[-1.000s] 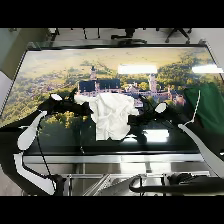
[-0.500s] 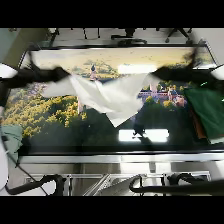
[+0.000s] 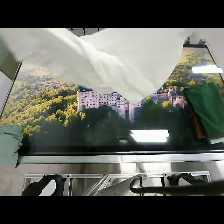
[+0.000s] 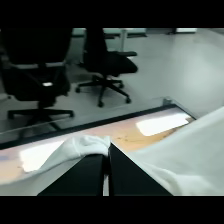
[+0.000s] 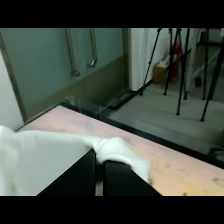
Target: Fold the shirts.
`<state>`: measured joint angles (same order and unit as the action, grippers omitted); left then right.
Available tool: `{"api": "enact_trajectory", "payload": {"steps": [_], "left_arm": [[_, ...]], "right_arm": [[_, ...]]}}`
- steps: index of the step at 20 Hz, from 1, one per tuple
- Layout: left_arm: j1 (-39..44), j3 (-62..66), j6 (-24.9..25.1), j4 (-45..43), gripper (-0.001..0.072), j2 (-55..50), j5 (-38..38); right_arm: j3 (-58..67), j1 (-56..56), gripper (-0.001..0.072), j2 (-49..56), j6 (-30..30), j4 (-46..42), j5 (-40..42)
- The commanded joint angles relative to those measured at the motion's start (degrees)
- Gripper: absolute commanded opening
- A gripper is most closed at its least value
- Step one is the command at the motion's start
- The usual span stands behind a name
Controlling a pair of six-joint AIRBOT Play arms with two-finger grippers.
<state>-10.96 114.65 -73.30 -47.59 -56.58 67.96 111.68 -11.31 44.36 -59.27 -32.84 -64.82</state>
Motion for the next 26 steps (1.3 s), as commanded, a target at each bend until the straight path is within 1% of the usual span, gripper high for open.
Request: {"api": "enact_trajectory", "payload": {"steps": [1, 3, 5, 7, 9, 11, 14, 16, 18, 19, 20, 21, 22, 23, 25, 26], "left_arm": [[-5.97, -5.2, -0.13, -9.57, 0.0011, 5.75, -0.39], [-8.22, -12.26, 1.07, -9.2, 0.001, 5.33, -0.85], [-6.43, -18.93, 2.8, -8.28, 0.0011, 1.55, -1.03], [-2.97, -24.48, 4.85, -8.24, 0.0011, -4.46, -1.05], [0.74, -28.98, 6.88, -8.35, 0.0011, -11.78, -1.18], [3.5, -32.7, 7.98, -8.39, 0.0011, -20.22, -3.61], [5.68, -32.89, 7.87, -8.22, 0.0012, -33.33, -6.99], [6.16, -29.44, 6.62, -8.2, 0.0017, -39.76, -6.56], [5.86, -24.13, 4.39, -8.17, 0.003, -43.6, -4.15], [5.27, -21.24, 3.26, -8.13, 0.0306, -44.39, -1.64], [4.7, -18.16, 0.98, -8.15, 0.0653, -44.61, 1.29], [4.02, -15.34, -1.09, -8.15, 0.0702, -44.35, 4.42], [3.17, -13.0, -2.23, -8.13, 0.0702, -43.65, 7.58], [2.32, -11.26, -3.28, -8.15, 0.0702, -42.27, 10.67], [0.94, -11.17, -4.81, -8.17, 0.0702, -37.79, 14.19], [0.37, -12.74, -4.81, -8.2, 0.0702, -35.28, 15.47]], "right_arm": [[2.95, -0.26, 0.0026, -1.05, -6.1, -13.88, -0.26], [0.5, -0.26, 0.0026, 1.05, -10.29, -20.04, -3.34], [-4.02, -0.24, 0.0026, 4.7, -11.82, -20.44, -7.98], [-11.5, 0.0, 0.0026, 8.92, -13.7, -19.87, -12.09], [-21.66, 0.0, 0.0026, 12.57, -14.56, -19.87, -12.41], [-32.52, 0.0, 0.0026, 16.17, -14.51, -19.89, -9.55], [-44.98, -0.02, 0.0026, 22.45, -14.19, -19.87, -1.16], [-46.31, -0.02, 0.0026, 26.38, -14.01, -19.82, 1.79], [-46.21, -0.07, 0.0027, 27.08, -11.45, -17.68, 5.62], [-45.29, -0.11, 0.003, 26.75, -10.32, -17.03, 6.69], [-43.82, -0.26, 0.0122, 26.23, -9.99, -17.11, 6.67], [-42.14, -0.66, 0.0342, 25.38, -9.51, -17.11, 6.25], [-40.22, -1.2, 0.0493, 24.24, -9.51, -17.11, 5.92], [-38.47, -1.88, 0.0527, 23.02, -9.51, -17.14, 5.53], [-37.13, -3.39, 0.0527, 19.41, -9.55, -17.44, 3.91], [-37.16, -3.82, 0.0527, 17.88, -9.57, -18.21, 2.03]]}}
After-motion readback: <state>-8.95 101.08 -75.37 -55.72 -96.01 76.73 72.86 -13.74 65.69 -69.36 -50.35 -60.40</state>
